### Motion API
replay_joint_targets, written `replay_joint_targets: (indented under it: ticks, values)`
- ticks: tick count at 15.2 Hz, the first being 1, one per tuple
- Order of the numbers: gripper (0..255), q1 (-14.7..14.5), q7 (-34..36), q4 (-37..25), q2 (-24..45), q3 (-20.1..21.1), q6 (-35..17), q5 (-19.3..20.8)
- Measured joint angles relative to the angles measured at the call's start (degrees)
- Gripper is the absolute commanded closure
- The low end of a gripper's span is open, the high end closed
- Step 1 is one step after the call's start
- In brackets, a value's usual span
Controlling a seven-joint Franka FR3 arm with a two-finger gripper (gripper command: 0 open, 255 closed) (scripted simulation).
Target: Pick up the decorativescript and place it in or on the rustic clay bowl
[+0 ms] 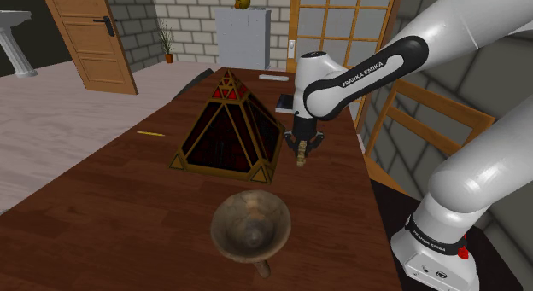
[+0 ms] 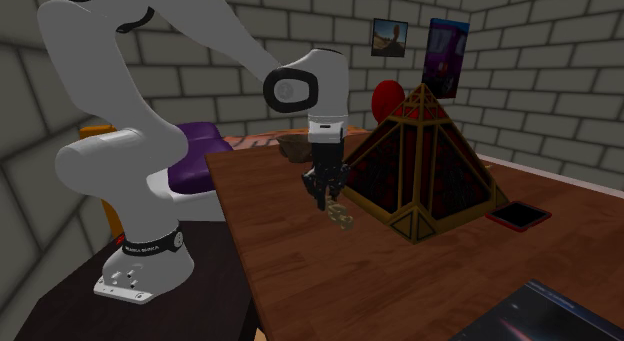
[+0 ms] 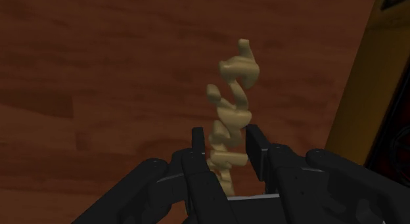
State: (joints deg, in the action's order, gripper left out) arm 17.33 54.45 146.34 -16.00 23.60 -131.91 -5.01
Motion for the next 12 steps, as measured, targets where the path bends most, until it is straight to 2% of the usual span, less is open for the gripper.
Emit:
replay_joint_targets:
  ticks: [8,12]
  values:
    - [255,0.00,0.00,0.01,0.00,0.00,-0.01,0.00]
    - [255,-0.18,-0.35,-1.26,-1.37,-0.33,2.56,-0.37]
